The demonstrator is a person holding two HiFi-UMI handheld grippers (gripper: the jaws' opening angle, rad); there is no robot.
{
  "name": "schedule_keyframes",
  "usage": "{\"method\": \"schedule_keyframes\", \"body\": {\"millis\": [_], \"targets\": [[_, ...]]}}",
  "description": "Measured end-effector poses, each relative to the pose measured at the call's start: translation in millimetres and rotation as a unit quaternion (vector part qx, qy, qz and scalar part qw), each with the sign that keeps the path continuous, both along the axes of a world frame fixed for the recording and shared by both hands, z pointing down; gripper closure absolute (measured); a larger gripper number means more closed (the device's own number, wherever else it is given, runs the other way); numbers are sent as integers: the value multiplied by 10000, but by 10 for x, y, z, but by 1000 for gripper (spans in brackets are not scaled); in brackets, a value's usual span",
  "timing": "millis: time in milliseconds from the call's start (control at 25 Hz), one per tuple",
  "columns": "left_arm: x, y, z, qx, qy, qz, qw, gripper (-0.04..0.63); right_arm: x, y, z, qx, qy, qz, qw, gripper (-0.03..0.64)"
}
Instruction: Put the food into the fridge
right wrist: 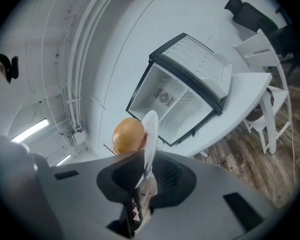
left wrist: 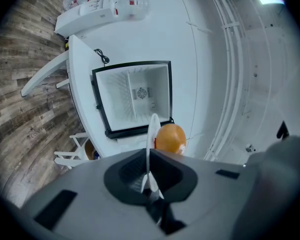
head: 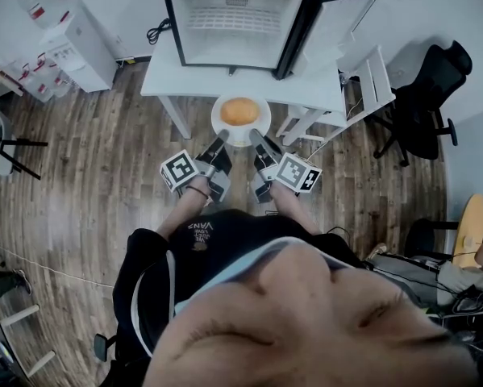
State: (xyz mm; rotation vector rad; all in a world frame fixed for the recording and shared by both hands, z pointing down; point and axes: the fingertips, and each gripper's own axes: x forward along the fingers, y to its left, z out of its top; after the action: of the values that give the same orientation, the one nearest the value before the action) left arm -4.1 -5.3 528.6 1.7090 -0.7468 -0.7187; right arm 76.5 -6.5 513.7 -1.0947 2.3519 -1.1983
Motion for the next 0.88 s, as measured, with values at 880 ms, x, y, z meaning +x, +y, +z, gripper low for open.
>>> {"method": "schedule_keyframes", "body": {"millis": [880], "targets": [[-539, -1078, -44, -3, 39, 328, 9995, 572, -542, -1032, -43, -15, 47, 317, 9995, 578]]}}
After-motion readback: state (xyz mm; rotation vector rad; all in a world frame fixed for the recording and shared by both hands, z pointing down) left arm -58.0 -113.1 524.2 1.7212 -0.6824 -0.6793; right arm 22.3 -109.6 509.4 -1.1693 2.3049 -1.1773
